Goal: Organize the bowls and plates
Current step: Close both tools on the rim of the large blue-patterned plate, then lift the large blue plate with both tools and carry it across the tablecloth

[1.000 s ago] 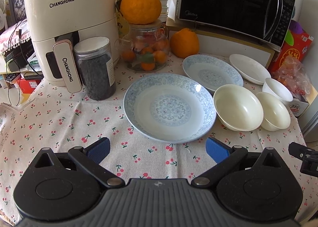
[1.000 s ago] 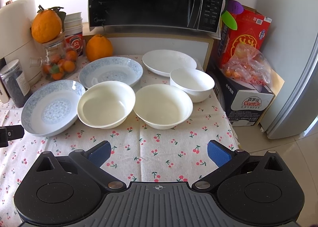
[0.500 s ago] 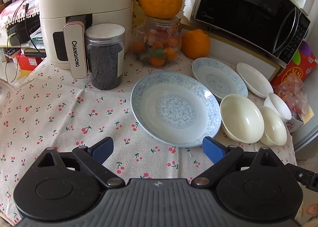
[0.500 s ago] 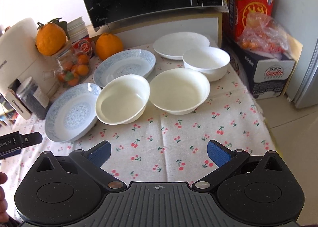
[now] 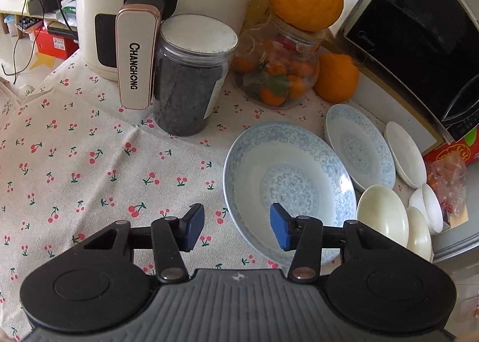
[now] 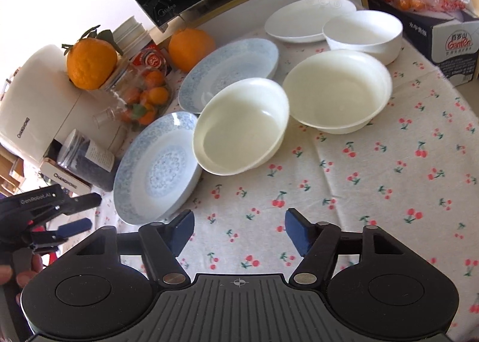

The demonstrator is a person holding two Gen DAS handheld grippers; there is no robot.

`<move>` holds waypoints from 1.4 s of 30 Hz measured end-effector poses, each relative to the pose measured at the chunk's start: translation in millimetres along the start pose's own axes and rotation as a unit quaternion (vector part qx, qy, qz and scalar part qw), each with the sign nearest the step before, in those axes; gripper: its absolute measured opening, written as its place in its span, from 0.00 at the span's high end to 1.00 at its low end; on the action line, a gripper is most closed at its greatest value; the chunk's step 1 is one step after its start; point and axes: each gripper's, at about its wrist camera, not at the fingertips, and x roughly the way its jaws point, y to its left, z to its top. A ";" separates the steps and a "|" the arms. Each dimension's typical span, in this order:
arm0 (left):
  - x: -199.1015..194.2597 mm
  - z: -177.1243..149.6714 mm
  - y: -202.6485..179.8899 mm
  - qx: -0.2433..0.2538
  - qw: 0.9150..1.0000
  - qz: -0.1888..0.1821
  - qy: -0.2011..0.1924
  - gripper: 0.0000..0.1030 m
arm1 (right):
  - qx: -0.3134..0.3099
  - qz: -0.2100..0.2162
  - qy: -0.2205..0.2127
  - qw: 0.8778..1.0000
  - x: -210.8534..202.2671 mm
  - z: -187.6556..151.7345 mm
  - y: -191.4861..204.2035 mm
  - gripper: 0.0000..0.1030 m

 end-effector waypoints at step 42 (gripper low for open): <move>24.9 10.7 22.9 0.006 0.999 -0.011 -0.031 0.93 | -0.025 0.040 -0.028 0.999 64.8 13.0 35.8 0.85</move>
